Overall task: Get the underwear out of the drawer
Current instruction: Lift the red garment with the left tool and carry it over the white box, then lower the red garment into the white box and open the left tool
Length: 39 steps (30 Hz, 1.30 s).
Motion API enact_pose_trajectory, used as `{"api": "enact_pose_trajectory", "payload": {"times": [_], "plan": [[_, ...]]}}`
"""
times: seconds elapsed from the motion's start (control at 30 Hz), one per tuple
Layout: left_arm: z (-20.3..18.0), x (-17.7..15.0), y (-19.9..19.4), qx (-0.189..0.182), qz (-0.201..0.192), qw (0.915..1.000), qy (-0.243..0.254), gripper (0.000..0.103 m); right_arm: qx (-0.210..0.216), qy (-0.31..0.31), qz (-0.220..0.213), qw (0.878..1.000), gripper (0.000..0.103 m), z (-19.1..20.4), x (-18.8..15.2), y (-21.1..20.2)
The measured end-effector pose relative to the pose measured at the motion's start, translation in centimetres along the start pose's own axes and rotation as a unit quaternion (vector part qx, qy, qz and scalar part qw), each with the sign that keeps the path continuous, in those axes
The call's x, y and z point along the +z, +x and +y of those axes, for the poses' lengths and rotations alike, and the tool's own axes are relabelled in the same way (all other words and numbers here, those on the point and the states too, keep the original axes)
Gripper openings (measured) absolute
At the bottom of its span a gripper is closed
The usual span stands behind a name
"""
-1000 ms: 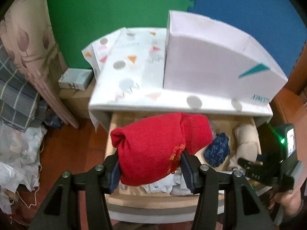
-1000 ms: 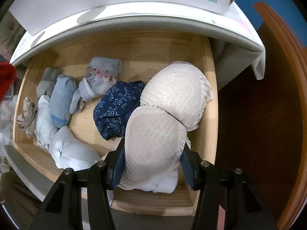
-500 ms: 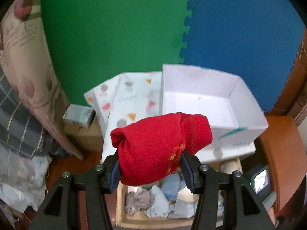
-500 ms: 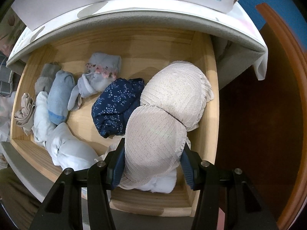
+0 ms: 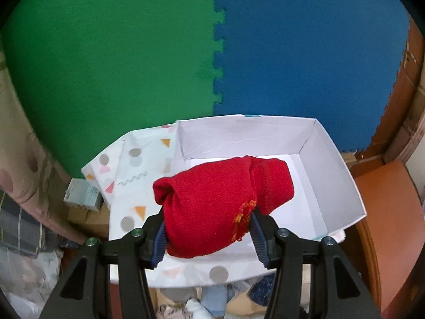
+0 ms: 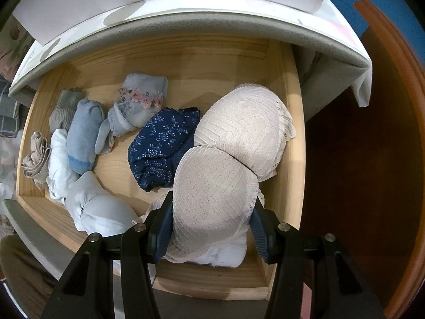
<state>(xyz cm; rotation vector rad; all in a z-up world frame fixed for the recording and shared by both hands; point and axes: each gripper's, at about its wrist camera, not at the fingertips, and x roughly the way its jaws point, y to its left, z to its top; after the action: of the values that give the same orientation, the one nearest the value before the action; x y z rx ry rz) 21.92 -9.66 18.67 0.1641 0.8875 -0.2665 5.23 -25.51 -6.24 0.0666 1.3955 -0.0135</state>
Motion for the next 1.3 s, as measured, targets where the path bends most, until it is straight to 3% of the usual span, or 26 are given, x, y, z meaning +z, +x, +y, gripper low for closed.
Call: {"api": "enact_pose_trajectory", "payload": {"times": [0.23,0.43,0.97,1.3], "plan": [[-1.0,-0.9,4.8,0.022,0.039,0.999,0.001,0.054,0.008,0.003,0.003,1.0,0.049,-0.2,0.1,0.3],[0.3,-2.3,6.4,0.051,0.061,0.9967,-0.019,0.054,0.01,0.004,0.004,1.0,0.049,-0.4,0.1,0.3],[-0.3,-4.6,4.9,0.094,0.057,0.9934,-0.034,0.054,0.008,0.004,0.004,1.0,0.049,-0.4,0.0,0.3],[-0.4,-4.8,5.2,0.081,0.064,0.9933,-0.051,0.056,0.009,0.005,0.004,1.0,0.049,-0.3,-0.1,0.2]]}}
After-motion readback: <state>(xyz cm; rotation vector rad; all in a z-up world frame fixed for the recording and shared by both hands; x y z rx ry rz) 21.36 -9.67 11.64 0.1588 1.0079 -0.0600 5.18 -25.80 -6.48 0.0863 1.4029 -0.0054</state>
